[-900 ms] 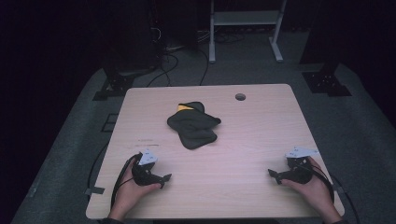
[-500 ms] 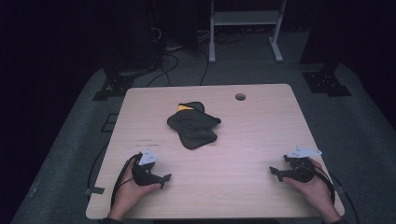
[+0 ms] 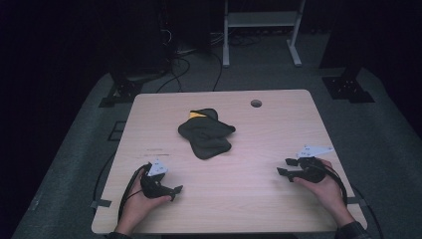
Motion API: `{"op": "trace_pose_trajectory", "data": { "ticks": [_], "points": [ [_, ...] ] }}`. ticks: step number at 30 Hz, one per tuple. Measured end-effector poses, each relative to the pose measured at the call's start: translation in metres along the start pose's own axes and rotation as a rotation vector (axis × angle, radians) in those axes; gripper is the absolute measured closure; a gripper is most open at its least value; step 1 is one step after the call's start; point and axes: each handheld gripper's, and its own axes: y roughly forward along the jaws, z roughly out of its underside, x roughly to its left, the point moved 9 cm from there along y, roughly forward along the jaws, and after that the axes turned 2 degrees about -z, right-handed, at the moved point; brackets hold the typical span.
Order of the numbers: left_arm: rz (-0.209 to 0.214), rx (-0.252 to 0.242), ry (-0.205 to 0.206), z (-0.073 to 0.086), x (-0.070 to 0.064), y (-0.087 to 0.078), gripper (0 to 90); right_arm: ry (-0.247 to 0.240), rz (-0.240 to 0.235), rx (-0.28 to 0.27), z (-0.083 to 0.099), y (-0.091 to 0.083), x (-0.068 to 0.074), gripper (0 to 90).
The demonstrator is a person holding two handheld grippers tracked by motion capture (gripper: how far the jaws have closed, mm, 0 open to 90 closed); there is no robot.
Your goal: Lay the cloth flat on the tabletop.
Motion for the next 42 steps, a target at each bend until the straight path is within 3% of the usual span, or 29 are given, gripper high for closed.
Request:
{"op": "trace_pose_trajectory", "data": {
  "ticks": [7, 13, 21, 36, 42],
  "points": [
    [0.000, 0.003, 0.002, 0.000, 0.000, 0.000, 0.0, -0.029, -0.044, -0.040, -0.036, 0.013, 0.008, 48.6],
    [0.000, 0.003, 0.002, 0.000, 0.000, 0.000, 0.0, -0.038, -0.072, -0.055, -0.057, 0.024, 0.011, 50.3],
    [-0.001, 0.000, 0.001, 0.000, 0.000, 0.000, 0.0, -0.060, -0.124, -0.056, -0.088, 0.054, 0.018, 50.4],
    [0.000, 0.001, 0.001, 0.000, 0.000, 0.000, 0.0, -0.075, -0.144, -0.074, -0.132, 0.103, 0.018, 49.4],
    [0.000, 0.001, 0.002, 0.000, 0.000, 0.000, 0.0, -0.087, -0.137, -0.052, -0.146, 0.128, 0.014, 48.9]
  ]
}}
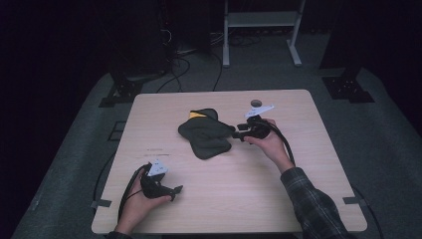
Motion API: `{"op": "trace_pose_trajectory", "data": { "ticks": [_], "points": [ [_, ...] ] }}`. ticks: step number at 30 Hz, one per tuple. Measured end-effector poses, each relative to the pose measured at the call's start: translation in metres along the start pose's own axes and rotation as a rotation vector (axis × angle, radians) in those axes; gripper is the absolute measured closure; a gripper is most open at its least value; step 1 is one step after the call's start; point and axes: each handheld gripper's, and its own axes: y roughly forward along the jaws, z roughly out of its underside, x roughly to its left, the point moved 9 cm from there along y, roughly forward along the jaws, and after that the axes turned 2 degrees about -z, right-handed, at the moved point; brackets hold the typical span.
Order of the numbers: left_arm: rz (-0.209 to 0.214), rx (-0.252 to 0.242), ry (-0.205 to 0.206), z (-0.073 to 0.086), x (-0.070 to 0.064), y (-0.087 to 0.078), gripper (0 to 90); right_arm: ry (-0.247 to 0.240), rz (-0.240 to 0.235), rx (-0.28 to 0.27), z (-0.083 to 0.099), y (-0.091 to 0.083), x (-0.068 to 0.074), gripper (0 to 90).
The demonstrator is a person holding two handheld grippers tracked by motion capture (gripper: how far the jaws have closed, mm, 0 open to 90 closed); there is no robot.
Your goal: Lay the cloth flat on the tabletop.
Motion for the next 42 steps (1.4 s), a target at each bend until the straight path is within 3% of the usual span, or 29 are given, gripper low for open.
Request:
{"op": "trace_pose_trajectory", "data": {
  "ticks": [6, 8, 10, 15, 25, 33, 42],
  "points": [
    [0.000, 0.000, 0.000, 0.000, 0.000, 0.000, 0.0, 0.006, 0.002, 0.047, 0.002, 0.021, -0.006, 51.0],
    [0.000, 0.000, 0.000, 0.000, 0.000, 0.000, 0.0, 0.005, 0.001, 0.043, 0.002, 0.024, -0.007, 58.9],
    [0.000, 0.000, 0.000, 0.000, 0.000, 0.000, 0.0, 0.014, -0.005, 0.051, 0.003, 0.025, -0.006, 72.6],
    [0.000, 0.000, 0.000, 0.000, 0.000, 0.000, 0.0, 0.041, -0.026, 0.031, -0.003, 0.015, -0.002, 81.0],
    [0.000, 0.000, 0.000, 0.000, 0.000, 0.000, 0.0, 0.019, -0.045, -0.034, -0.009, -0.033, 0.010, 82.5],
    [-0.001, 0.000, 0.002, 0.000, 0.000, 0.000, 0.0, 0.005, -0.035, -0.066, 0.006, -0.073, 0.015, 82.6],
    [0.001, 0.001, -0.002, 0.000, 0.000, 0.000, 0.0, -0.011, 0.000, -0.063, 0.030, -0.115, 0.016, 82.6]
  ]
}}
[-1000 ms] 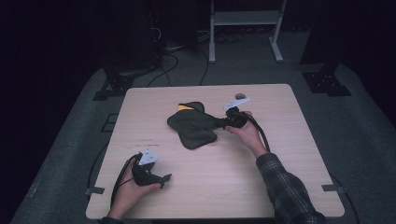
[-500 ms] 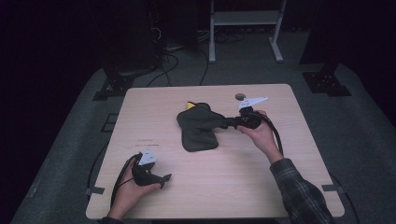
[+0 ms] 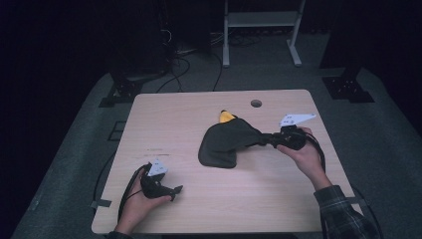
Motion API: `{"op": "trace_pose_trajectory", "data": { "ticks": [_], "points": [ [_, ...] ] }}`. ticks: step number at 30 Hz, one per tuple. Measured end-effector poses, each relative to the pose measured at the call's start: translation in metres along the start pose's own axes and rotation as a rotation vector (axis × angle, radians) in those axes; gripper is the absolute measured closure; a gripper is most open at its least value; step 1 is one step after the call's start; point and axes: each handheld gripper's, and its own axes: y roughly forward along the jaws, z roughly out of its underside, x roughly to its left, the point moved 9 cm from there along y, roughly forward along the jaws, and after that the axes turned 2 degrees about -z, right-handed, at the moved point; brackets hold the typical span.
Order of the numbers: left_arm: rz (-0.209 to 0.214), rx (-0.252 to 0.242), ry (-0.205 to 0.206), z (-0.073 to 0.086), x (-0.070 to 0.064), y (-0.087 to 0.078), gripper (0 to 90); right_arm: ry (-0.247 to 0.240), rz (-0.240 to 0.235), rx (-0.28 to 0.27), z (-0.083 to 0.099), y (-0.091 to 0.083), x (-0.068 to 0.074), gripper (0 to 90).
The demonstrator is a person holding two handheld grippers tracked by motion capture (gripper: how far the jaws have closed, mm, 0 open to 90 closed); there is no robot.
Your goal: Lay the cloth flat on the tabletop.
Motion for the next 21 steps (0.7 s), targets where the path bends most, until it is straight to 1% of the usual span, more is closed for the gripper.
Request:
{"op": "trace_pose_trajectory", "data": {
  "ticks": [5, 8, 11, 12, 16, 17, 18, 20, 21],
  "points": [
    [0.000, 0.001, -0.001, 0.000, 0.000, 0.000, 0.0, -0.002, 0.014, 0.005, 0.015, -0.023, 0.003, 82.6],
    [-0.001, 0.002, -0.001, 0.000, 0.000, 0.000, 0.0, -0.006, 0.013, 0.004, 0.022, -0.034, 0.006, 82.6],
    [-0.004, 0.000, -0.002, 0.000, 0.000, -0.001, 0.7, -0.007, 0.005, -0.003, 0.024, -0.040, 0.010, 82.6],
    [0.002, -0.005, 0.005, 0.000, 0.000, -0.002, 2.2, -0.010, 0.002, -0.007, 0.023, -0.042, 0.011, 82.6],
    [0.029, -0.010, 0.005, -0.003, -0.003, -0.004, 9.3, -0.023, -0.028, -0.016, 0.018, -0.042, 0.017, 82.6],
    [0.029, -0.009, 0.003, -0.003, -0.003, -0.004, 11.7, -0.030, -0.039, -0.019, 0.016, -0.041, 0.020, 82.6],
    [0.029, -0.008, 0.006, -0.003, -0.003, -0.004, 11.9, -0.034, -0.049, -0.018, 0.016, -0.040, 0.023, 82.6],
    [0.029, -0.012, 0.008, -0.003, -0.004, -0.004, 12.5, -0.048, -0.078, -0.014, 0.015, -0.035, 0.032, 82.5],
    [0.029, -0.012, 0.007, -0.003, -0.004, -0.004, 12.6, -0.062, -0.095, -0.008, 0.015, -0.032, 0.039, 82.5]
  ]
}}
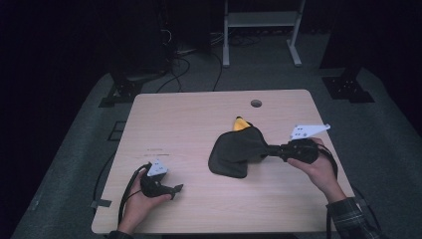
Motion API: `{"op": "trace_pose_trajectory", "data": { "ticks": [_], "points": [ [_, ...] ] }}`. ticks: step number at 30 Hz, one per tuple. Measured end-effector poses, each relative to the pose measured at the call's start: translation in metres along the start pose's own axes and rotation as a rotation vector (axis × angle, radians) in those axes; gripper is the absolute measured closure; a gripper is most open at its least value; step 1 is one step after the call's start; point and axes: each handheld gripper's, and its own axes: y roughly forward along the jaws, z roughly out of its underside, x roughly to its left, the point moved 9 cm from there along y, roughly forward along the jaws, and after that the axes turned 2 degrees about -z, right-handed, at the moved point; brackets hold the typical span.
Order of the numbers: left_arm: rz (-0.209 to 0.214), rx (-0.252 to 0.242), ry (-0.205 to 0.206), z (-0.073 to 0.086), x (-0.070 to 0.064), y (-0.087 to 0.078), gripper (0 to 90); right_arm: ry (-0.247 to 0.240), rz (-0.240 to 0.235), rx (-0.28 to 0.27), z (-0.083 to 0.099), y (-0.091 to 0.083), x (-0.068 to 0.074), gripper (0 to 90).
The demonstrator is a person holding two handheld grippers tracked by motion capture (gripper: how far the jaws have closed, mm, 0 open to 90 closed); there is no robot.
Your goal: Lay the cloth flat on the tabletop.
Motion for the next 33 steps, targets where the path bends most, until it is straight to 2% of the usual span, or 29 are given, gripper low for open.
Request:
{"op": "trace_pose_trajectory", "data": {
  "ticks": [3, 8, 13, 21, 22, 24, 29, 33],
  "points": [
    [0.000, -0.002, 0.000, 0.000, 0.000, 0.000, 12.7, -0.018, -0.044, 0.014, 0.001, 0.009, 0.012, 82.5],
    [0.000, -0.004, 0.001, 0.000, 0.000, 0.000, 12.7, -0.036, -0.120, 0.073, 0.011, 0.030, 0.037, 82.5],
    [-0.001, -0.005, 0.002, 0.000, 0.000, 0.000, 12.7, -0.054, -0.187, 0.148, 0.031, 0.047, 0.061, 82.5],
    [-0.003, -0.004, 0.005, 0.000, -0.001, 0.000, 12.7, -0.066, -0.266, 0.244, 0.062, 0.059, 0.088, 82.1],
    [-0.003, -0.004, 0.005, 0.000, -0.001, 0.000, 12.7, -0.063, -0.269, 0.255, 0.065, 0.060, 0.090, 81.0],
    [-0.004, -0.004, 0.006, 0.001, -0.001, 0.000, 12.7, -0.059, -0.277, 0.236, 0.063, 0.058, 0.089, 77.9],
    [-0.007, -0.004, 0.012, 0.001, -0.001, 0.000, 12.7, -0.048, -0.257, 0.157, 0.046, 0.042, 0.080, 65.4],
    [-0.007, -0.007, 0.012, 0.001, -0.001, 0.001, 12.7, -0.023, -0.189, 0.112, 0.038, 0.031, 0.060, 61.6]
  ]
}}
